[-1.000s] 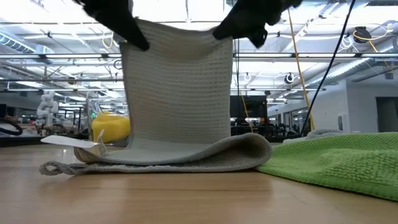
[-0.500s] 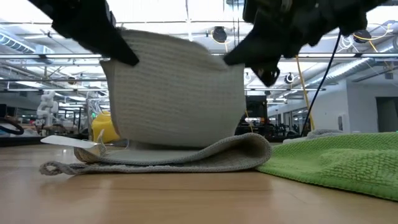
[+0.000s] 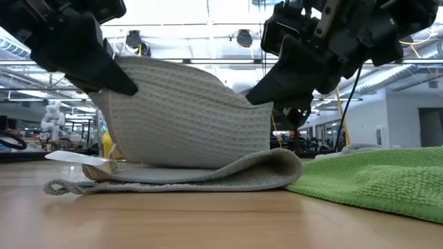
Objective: Fold microfiber towels
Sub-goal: Fold the left gray microfiber cloth on the table
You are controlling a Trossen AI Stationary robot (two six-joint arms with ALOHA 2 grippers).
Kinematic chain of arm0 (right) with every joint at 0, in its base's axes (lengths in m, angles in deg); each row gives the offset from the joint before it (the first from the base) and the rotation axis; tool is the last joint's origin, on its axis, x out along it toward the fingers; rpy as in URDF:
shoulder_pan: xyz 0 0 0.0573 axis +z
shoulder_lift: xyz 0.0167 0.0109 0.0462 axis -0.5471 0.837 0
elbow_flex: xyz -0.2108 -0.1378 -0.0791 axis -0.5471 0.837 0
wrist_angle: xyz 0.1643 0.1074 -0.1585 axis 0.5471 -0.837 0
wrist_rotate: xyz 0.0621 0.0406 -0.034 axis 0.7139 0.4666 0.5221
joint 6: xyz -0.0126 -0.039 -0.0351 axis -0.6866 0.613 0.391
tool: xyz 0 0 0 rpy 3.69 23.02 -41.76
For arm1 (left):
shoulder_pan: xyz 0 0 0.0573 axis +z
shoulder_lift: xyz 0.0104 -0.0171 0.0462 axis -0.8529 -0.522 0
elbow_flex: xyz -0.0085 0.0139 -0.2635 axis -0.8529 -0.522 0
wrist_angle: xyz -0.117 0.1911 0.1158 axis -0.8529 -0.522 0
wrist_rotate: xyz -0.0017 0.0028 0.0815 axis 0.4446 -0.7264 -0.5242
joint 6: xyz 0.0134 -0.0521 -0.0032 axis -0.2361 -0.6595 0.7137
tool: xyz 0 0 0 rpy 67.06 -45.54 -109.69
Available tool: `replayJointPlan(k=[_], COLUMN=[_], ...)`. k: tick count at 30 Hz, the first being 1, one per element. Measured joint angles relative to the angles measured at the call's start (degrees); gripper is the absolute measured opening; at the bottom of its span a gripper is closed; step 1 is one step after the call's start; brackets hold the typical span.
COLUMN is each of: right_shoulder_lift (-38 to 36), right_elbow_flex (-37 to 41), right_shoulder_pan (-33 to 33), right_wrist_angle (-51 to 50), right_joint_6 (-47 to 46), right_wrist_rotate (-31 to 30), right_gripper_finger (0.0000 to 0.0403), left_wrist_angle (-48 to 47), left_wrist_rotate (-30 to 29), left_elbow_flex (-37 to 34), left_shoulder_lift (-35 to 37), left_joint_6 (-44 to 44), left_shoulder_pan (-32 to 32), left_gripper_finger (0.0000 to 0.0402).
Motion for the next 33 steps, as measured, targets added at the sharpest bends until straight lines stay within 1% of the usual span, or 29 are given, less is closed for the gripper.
replayJointPlan(k=[2, 6, 10, 12, 15, 21, 24, 26, 28, 30, 33], right_shoulder_lift=[0.0, 0.0, -0.5, -0.4, 0.2, 2.2, 2.4, 2.4, 2.4, 2.4, 1.9], right_elbow_flex=[0.0, 0.0, -0.2, -0.3, -0.3, -0.3, -0.3, -0.3, -0.3, -0.3, -0.3], right_shoulder_pan=[0.0, 0.0, -0.9, -1.4, -1.4, 0.2, 0.6, 0.8, 1.0, 1.0, 1.0], right_wrist_angle=[-0.4, -0.4, -2.7, -4.0, -3.7, -3.0, -2.7, -2.7, -2.8, -2.8, -3.1], right_joint_6=[-0.1, -0.1, -0.7, -1.1, -1.3, -1.9, -1.6, -1.5, -1.0, -0.2, 0.2], right_wrist_rotate=[1.2, 4.0, 7.1, 7.4, 7.3, 7.2, 7.2, 7.3, 7.5, 9.1, 13.2], right_gripper_finger=[0.0004, 0.0004, 0.0004, 0.0004, 0.0004, 0.0005, 0.0020, 0.0043, 0.0071, 0.0103, 0.0142], left_wrist_angle=[3.2, 5.1, 9.2, 10.8, 8.7, 7.6, 8.0, 7.8, 7.9, 8.7, 11.9], left_wrist_rotate=[0.2, 0.5, 1.4, 2.9, 3.3, 6.4, 9.3, 11.0, 12.7, 14.6, 14.8], left_elbow_flex=[-1.0, -1.6, -1.5, -0.8, -0.3, 0.1, 0.1, 0.1, 0.1, 0.0, 0.0], left_shoulder_lift=[0.0, -0.3, -3.3, -5.8, -7.7, -8.0, -8.0, -8.0, -8.0, -8.0, -8.0], left_joint_6=[0.0, -0.6, -1.4, -1.3, 0.3, -0.9, -1.1, -1.8, -2.9, -3.4, -3.0], left_shoulder_pan=[0.0, 0.0, 0.1, 0.6, 0.6, 1.8, 1.9, 1.9, 1.9, 1.8, 1.2], left_gripper_finger=[0.0001, 0.0002, 0.0006, 0.0007, 0.0008, 0.0009, 0.0014, 0.0033, 0.0066, 0.0111, 0.0187])
